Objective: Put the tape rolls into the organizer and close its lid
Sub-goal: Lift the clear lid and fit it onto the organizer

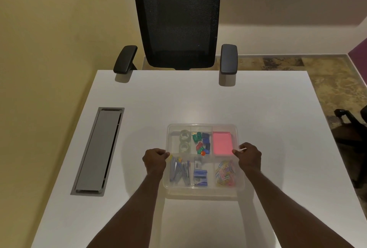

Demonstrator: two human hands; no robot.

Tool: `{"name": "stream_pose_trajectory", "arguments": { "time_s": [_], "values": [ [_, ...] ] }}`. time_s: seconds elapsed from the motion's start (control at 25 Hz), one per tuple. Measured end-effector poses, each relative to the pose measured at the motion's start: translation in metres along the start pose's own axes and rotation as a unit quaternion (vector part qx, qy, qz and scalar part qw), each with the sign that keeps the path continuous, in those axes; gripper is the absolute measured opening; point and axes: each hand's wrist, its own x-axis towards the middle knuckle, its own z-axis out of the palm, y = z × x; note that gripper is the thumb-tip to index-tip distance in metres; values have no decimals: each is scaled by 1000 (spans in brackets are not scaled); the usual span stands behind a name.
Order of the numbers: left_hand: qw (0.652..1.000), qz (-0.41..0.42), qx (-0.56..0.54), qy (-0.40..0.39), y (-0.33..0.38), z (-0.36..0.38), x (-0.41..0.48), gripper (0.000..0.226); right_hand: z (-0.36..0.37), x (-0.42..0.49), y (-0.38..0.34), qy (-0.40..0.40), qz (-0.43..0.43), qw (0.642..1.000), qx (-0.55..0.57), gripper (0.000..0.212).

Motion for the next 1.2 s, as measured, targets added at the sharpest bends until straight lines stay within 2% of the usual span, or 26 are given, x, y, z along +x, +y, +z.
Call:
{"name": "stream_pose_trajectory", "arguments": {
  "time_s": [0.32, 0.56, 0.76, 0.8, 0.88, 0.96, 1.0, 1.08, 1.2],
  "values": [
    [999, 5, 18, -26, 0, 0, 9, 14, 3, 0, 4, -5, 3, 1000, 2, 24],
    [998, 60, 25, 9, -2, 8, 1, 23, 2, -10, 9, 1, -10, 1000, 7, 21],
    [995, 50, 79, -26, 1, 6, 11, 20, 2, -3, 9, -39, 11, 999, -21, 30],
    [992, 57, 109, -38, 4, 5, 14, 24, 1, -1, 8, -51, 12, 998, -26, 35],
    [978, 107, 168, -55, 14, 6, 18, 47, -2, 0, 5, -58, -8, 997, -46, 50],
    [957, 179, 214, -83, 25, 11, 21, 74, -4, 0, 2, -27, -79, 991, -109, 67],
    [940, 209, 248, -109, 32, 16, 24, 87, -4, 2, 0, -16, -124, 982, -142, 75],
    [901, 234, 325, -169, 46, 25, 30, 108, -3, 10, -11, -46, -192, 958, -210, 91],
    [858, 226, 405, -220, 68, 36, 40, 120, 4, 25, -29, -122, -230, 912, -316, 99]
  ]
}}
